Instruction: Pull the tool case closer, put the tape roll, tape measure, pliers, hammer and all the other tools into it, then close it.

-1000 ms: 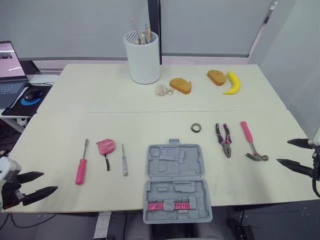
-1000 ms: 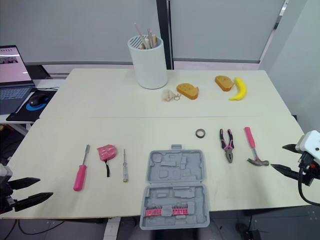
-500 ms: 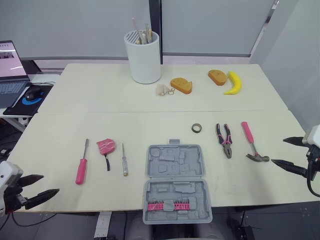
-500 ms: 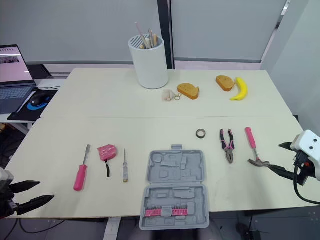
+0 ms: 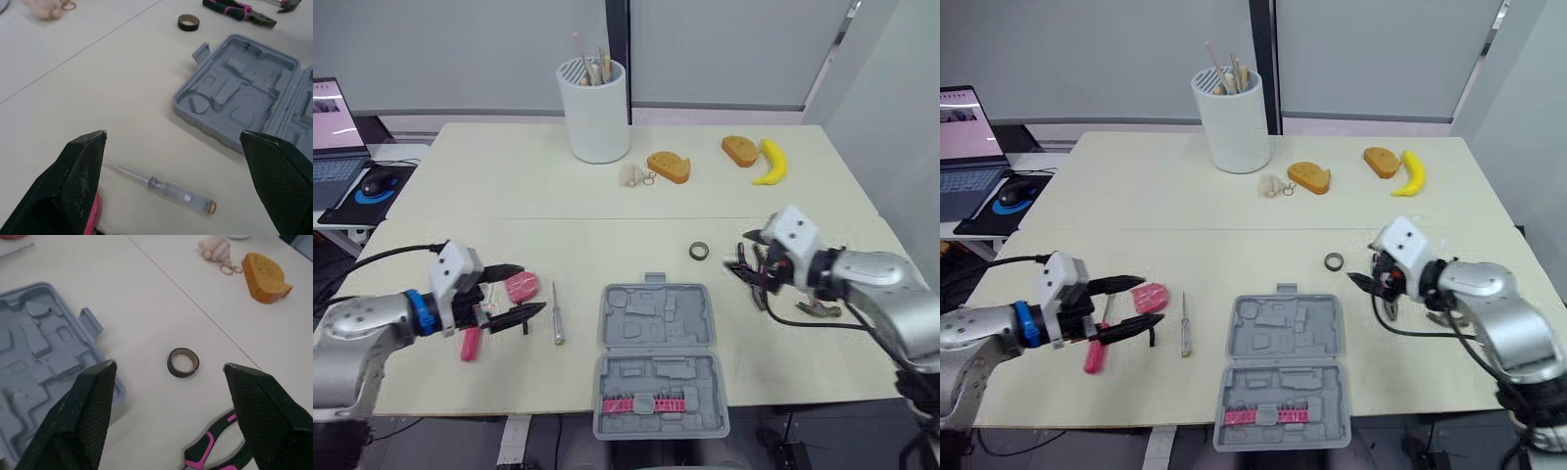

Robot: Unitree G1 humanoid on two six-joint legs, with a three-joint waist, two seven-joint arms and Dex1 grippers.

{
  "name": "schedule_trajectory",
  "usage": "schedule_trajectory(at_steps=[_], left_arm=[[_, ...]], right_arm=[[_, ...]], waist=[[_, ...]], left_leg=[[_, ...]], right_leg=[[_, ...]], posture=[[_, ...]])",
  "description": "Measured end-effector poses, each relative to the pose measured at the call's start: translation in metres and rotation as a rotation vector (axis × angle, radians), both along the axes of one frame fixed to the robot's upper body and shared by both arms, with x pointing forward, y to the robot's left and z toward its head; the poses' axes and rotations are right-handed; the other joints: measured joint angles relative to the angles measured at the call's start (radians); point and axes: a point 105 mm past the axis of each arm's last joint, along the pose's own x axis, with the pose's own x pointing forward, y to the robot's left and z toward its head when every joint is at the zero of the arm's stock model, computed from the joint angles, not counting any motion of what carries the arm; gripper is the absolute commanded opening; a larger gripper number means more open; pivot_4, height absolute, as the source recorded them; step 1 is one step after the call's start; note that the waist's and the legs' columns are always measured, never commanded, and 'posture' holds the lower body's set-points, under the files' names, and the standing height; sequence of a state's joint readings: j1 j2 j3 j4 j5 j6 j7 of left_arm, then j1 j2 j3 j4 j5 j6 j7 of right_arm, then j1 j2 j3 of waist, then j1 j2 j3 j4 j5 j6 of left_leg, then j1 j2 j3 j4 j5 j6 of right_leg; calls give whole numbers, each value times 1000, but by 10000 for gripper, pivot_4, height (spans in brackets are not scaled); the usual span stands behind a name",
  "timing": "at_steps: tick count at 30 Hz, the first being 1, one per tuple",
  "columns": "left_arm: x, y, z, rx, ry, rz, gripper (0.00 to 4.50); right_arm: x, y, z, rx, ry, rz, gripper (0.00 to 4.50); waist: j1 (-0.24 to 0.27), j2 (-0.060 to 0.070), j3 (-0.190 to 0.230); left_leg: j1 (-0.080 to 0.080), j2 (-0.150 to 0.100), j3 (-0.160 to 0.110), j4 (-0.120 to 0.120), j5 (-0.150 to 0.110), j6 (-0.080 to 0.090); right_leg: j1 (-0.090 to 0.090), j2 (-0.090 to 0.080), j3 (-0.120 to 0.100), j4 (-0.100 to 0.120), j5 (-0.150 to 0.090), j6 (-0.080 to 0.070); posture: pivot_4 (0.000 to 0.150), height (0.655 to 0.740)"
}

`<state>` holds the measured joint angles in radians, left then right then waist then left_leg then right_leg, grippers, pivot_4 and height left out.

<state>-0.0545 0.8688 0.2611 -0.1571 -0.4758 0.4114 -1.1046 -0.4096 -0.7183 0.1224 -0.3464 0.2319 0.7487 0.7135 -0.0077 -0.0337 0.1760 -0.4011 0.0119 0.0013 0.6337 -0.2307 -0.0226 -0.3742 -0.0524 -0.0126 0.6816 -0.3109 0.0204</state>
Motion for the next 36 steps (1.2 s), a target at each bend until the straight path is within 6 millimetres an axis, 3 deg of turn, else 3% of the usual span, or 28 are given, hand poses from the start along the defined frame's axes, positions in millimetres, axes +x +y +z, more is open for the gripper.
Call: schedule_trajectory(at_steps=[1,6,11,16,25,30,36], left_arm=[[1,-6,3,-1,-10,-24,45000],[4,-22,4,1,-10,-86,45000],[5,-29,6,-6,-26,-127,45000],[0,-36,3,-20,-37,-176,45000],[-10,-55,8,-38,-69,-272,45000],[-13,-72,16,-34,-84,-333,45000],[-11,-76,21,-33,-86,-332,45000]], right_arm=[[4,7,-6,-4,10,4,26004],[42,25,-29,-40,13,-71,26004],[64,35,-49,-52,47,-104,26004],[78,44,-73,-78,100,-106,26004],[92,46,-91,-108,141,-117,26004],[101,44,-94,-78,169,-175,17052],[104,40,-94,-65,159,-197,4359]], waist=[[-1,0,0],[-11,0,0],[-19,0,0],[-22,0,0],[-22,0,0],[-23,1,0],[-23,1,0]], left_leg=[[0,0,0,0,0,0],[0,0,0,1,0,0],[0,0,0,1,0,0],[0,0,1,1,0,0],[0,0,0,1,0,0],[1,0,0,2,0,0],[1,0,0,2,0,0]], right_leg=[[0,0,0,0,0,0],[0,0,0,0,0,0],[0,1,0,1,0,0],[0,0,0,1,0,0],[0,1,0,1,0,0],[0,1,1,3,0,0],[0,1,1,3,0,0]], posture=[[1500,7303],[1500,7303],[1500,7303],[1500,7303],[1500,7303],[1500,7303],[1500,7303]])
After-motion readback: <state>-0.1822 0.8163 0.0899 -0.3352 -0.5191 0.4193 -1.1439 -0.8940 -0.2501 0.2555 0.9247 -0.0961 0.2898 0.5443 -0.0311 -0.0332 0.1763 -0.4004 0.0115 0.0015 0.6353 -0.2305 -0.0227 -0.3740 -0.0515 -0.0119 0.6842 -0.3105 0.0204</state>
